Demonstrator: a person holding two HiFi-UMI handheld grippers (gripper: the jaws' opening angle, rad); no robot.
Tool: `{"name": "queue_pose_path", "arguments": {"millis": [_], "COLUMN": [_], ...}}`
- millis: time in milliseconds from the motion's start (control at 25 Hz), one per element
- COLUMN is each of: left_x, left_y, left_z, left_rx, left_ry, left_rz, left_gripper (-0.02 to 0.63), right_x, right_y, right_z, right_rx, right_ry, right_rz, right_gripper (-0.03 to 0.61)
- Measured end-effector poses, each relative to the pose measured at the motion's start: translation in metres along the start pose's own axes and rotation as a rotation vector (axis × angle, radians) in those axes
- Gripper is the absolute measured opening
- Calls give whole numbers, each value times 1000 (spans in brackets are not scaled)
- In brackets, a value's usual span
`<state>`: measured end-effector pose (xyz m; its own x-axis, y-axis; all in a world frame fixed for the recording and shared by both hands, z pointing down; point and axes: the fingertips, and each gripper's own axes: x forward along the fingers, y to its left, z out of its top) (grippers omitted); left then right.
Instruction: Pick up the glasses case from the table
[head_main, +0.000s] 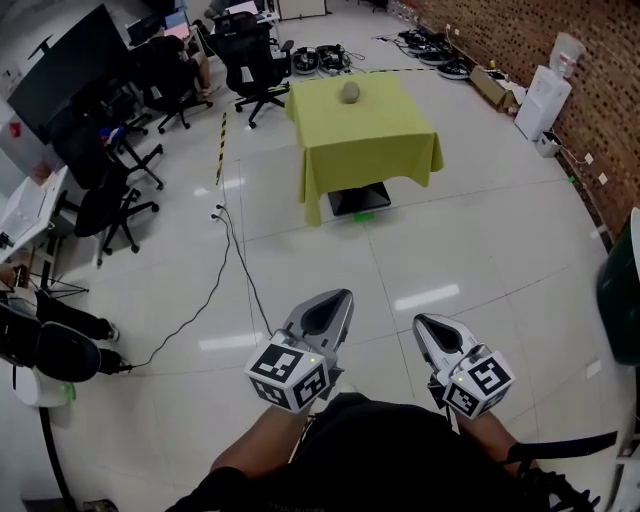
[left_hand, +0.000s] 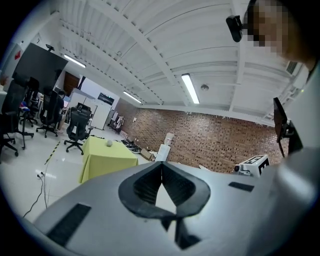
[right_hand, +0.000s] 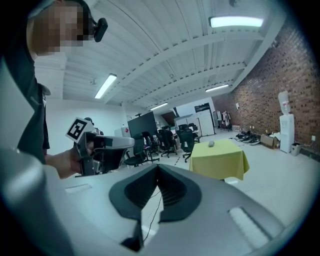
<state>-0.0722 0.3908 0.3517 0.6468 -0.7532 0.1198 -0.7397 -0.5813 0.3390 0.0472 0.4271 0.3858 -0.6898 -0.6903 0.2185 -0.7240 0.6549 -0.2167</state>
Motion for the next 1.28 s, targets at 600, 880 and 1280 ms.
{"name": "queue_pose_path", "arguments": {"millis": [600, 880, 1280], "left_x": [-24, -34, -29], "left_y": [56, 70, 77], "left_z": [22, 15, 13], "left_rx": [-27, -27, -11], "left_ry": [-60, -66, -47], "left_rz": [32, 54, 61], "left_gripper": [8, 8, 8], "right_x": [51, 77, 89], "right_y": [27, 46, 34], "right_z": [17, 12, 8], "right_rx": [-64, -97, -74], "right_ry": [34, 33, 13], "right_rz": [14, 80, 83], "right_gripper": [3, 3, 3]}}
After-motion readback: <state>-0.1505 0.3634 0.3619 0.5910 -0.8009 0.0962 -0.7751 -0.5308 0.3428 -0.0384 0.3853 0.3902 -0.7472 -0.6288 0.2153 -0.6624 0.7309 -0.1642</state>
